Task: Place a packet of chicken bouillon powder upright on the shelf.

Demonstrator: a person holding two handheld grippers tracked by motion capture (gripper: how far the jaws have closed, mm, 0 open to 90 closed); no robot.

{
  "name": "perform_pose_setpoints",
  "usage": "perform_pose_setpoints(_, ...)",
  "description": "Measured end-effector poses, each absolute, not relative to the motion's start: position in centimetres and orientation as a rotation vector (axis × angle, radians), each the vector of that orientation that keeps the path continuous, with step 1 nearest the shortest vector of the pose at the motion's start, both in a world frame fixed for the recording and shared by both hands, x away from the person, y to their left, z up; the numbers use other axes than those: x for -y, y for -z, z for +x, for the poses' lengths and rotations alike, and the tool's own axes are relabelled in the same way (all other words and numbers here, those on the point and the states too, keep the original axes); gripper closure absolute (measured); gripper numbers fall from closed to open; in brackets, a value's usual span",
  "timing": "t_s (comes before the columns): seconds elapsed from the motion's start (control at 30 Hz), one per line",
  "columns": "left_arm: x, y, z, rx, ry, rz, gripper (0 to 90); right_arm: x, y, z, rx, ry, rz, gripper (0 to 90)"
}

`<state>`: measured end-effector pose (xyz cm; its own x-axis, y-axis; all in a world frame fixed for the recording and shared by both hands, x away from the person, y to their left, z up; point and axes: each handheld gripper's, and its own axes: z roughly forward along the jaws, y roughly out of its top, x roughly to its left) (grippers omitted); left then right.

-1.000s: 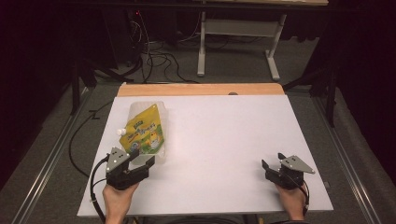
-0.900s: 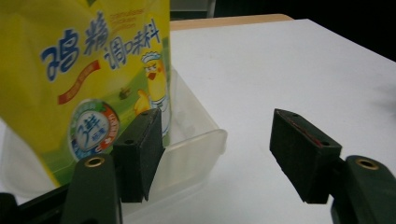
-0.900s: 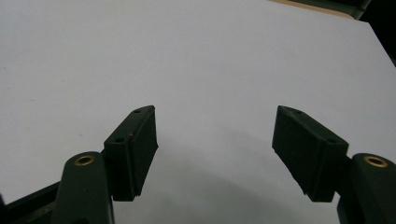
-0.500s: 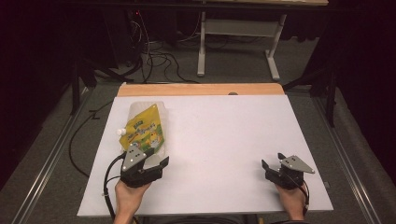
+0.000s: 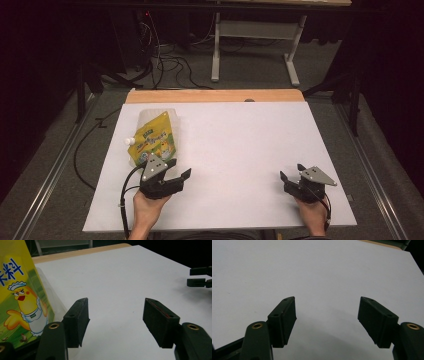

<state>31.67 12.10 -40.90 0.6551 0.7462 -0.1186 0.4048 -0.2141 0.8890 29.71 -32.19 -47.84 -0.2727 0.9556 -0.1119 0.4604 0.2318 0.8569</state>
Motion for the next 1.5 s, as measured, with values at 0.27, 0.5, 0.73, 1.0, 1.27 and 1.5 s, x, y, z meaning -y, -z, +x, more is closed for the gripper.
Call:
perform_pose_setpoints(0.27,-11.0,41.5,32.0,-0.91,-0.397,1.839,38.7,32.2,47.8,29.7,-1.847,-0.954,1.308,31.3)
perform_pose_setpoints(0.5,-9.7,42.1,32.0,-0.895,-0.401,1.853,39.5,32.1,47.9,29.7,-1.847,-0.953,1.309,31.3)
perform_pose_setpoints(0.73,-8.3,43.2,32.5,-0.892,-0.381,1.892,39.7,32.1,47.9,29.8,-1.849,-0.949,1.304,31.3)
perform_pose_setpoints(1.0,-7.3,44.0,33.1,-0.888,-0.377,1.911,40.0,32.1,47.9,29.8,-1.851,-0.949,1.296,31.3)
perform_pose_setpoints(1.27,-6.3,45.1,33.5,-0.885,-0.399,1.93,39.9,32.1,47.8,29.7,-1.85,-0.949,1.298,31.3)
perform_pose_setpoints(1.5,-5.9,46.3,34.0,-0.916,-0.385,1.924,39.9,32.1,47.9,29.7,-1.85,-0.949,1.299,31.3)
